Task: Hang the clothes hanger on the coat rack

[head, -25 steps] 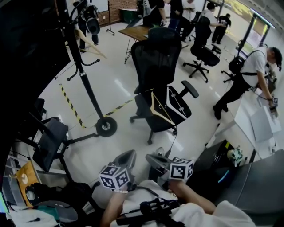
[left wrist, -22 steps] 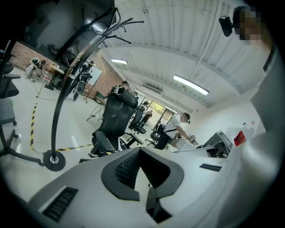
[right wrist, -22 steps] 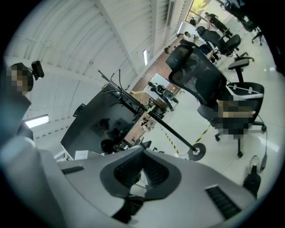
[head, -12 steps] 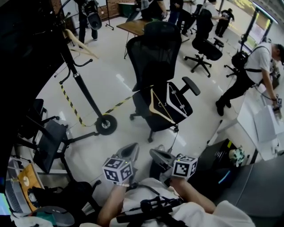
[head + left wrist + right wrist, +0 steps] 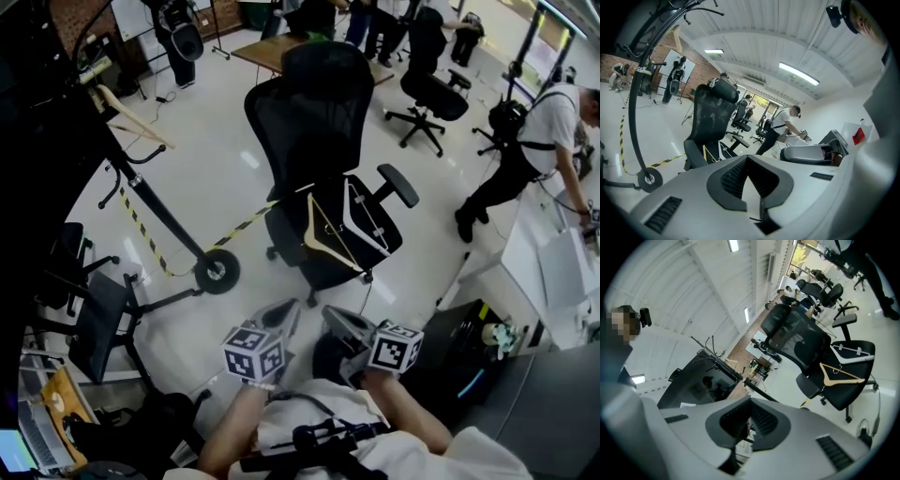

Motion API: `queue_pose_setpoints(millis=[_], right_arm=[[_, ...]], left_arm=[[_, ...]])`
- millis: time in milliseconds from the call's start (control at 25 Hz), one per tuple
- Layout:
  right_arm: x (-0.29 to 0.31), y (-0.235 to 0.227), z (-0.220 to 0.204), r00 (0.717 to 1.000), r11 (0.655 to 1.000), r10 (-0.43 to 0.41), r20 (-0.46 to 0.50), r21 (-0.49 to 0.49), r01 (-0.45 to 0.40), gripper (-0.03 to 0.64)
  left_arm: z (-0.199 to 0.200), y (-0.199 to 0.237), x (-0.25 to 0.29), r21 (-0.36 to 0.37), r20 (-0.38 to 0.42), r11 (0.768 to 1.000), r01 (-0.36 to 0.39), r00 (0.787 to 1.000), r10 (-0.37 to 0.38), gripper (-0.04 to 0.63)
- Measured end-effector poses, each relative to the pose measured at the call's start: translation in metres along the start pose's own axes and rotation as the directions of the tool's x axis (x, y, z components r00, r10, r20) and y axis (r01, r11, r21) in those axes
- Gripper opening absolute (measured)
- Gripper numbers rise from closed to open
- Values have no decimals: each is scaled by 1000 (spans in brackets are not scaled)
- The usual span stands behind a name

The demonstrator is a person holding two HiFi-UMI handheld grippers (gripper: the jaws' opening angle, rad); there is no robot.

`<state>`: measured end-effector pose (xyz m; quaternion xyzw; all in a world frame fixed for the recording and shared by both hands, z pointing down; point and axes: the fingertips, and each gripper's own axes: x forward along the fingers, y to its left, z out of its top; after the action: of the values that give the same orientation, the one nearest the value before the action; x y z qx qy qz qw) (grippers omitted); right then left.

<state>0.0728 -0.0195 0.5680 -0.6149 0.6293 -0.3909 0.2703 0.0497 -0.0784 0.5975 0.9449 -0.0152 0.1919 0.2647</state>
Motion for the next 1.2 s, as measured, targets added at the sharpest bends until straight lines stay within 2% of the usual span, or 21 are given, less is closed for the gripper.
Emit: queue_pose_setpoints(millis=[120,320,440,560,920,1080,1200], right_arm=[[0,-21,20,1000,1000,-9,10,16,9,-2],[9,-48,66,999,999,-34,19,-24,35,-2],[10,-70,93,995,990,-103,13,-96,104,-2],[12,-94,114,986,978,-165,19,-129,166,-2],[14,-180,161,948,941,-317,22,-118,317,0],[16,-216,173,930,919,-369,11,-149,366,2],[17,-249,178,911,897,-413,-9,-175,405,35]], left_arm=[[11,-1,28,17,-17,1000,9,1000,-8,-12],[36,-6,73,45,-46,999,27,999,-25,-12],[48,-9,102,68,-64,997,39,997,-35,-12],[58,-9,131,91,-80,995,44,996,-37,-12],[66,4,209,106,-151,994,32,988,-15,-12],[56,13,238,92,-193,996,18,981,0,-12],[43,26,260,68,-218,998,-7,976,21,-12]])
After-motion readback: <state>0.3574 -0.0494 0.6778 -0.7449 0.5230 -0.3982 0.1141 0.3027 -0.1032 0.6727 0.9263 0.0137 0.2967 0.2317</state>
